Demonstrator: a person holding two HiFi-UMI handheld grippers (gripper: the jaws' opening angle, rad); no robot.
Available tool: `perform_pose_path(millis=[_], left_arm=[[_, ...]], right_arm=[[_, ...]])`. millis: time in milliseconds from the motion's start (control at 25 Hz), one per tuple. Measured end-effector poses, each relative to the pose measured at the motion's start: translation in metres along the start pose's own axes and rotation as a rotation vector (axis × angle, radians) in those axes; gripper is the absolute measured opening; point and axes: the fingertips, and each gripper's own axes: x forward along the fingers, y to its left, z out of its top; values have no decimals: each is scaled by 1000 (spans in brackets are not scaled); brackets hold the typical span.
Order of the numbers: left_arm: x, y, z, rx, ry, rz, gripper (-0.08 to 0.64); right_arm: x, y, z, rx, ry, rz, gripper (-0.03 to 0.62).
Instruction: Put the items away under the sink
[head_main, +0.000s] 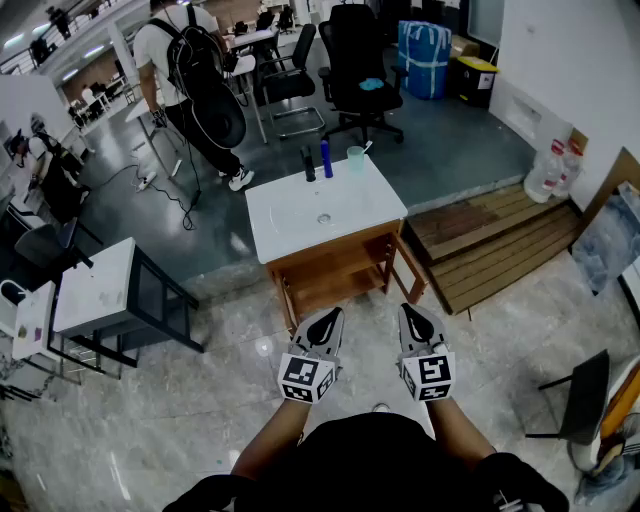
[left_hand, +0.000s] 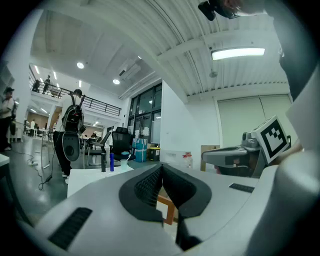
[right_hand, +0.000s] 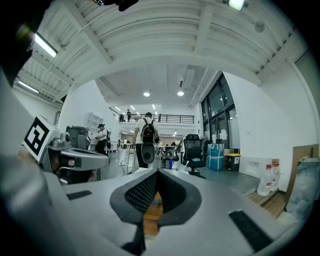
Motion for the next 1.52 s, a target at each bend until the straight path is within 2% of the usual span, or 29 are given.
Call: perform_pose_path(millis=[200,480,840,1040,1280,1400,1520], left_arm=[[8,-8,-5,-19,20,1,20],[37,-25,-11,16,45,5,20],[53,-19,-10,25,47,77,20],[57,11,-14,38,56,130,20],[83,58,-17,28,44,153,20],[98,92,-12,67,45,179,20],[116,117,-3,120,49,173,20]], right_arm=[[-2,-14,-4,4,13,-2,18],[-3,-40,-14,21,10,47,18],[13,-64,-18,40,-8,135,18],[34,-61,-26,53,-4,172,18],[85,-55,-27,50,14,199,18],[115,-50,-23,25,29,219,18],[153,-47,-21,38,40,223,18]])
